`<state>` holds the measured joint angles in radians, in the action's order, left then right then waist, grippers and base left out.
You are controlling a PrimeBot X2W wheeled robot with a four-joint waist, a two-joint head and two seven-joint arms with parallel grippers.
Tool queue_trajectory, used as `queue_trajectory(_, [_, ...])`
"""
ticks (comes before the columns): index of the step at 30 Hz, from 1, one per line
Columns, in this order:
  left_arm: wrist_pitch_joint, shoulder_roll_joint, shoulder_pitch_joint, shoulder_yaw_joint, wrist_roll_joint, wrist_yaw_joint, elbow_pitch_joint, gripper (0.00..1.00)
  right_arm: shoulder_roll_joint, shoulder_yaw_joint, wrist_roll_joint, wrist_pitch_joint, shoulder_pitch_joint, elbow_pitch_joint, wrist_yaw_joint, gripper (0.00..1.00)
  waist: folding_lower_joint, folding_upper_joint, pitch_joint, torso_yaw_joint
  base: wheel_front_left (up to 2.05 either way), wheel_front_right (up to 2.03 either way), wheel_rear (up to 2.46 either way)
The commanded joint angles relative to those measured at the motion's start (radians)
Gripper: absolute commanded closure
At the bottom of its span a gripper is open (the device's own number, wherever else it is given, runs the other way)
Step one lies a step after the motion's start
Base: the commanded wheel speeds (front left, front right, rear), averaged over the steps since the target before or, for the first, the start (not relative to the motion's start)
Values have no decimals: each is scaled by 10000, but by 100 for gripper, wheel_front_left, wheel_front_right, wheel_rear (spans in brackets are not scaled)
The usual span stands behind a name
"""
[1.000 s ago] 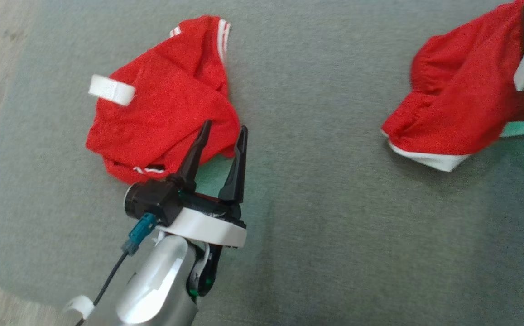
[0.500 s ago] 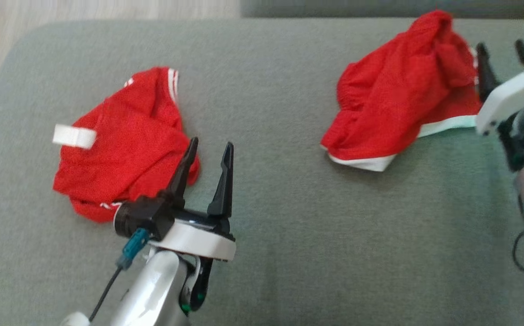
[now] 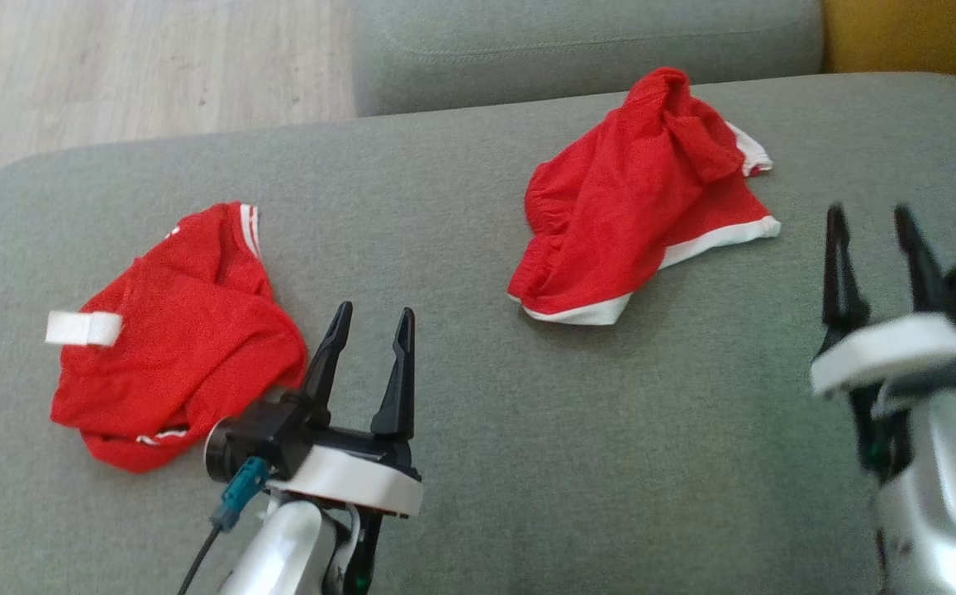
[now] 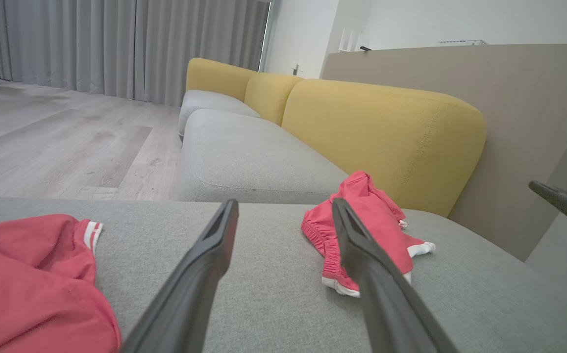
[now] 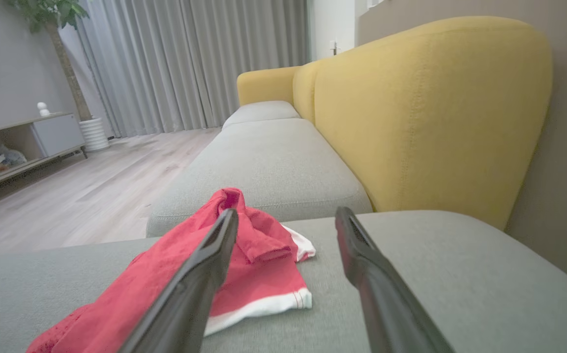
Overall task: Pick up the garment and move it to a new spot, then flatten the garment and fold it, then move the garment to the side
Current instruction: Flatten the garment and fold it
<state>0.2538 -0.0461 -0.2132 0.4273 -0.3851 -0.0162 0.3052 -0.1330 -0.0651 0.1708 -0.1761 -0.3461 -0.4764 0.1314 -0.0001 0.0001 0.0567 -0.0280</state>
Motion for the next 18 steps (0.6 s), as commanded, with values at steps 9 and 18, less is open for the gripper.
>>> queue_trajectory(9, [80,-41,-89,-432,161,26,-294,0,813,-175,-198,60,2089,2728,-7,0,1,-1,83,-354,0,0,0])
queue_trajectory(18, [80,-43,-644,-434,485,-253,-31,0,825,-32,258,-320,2184,3245,-7,0,1,-1,770,-589,0,0,0])
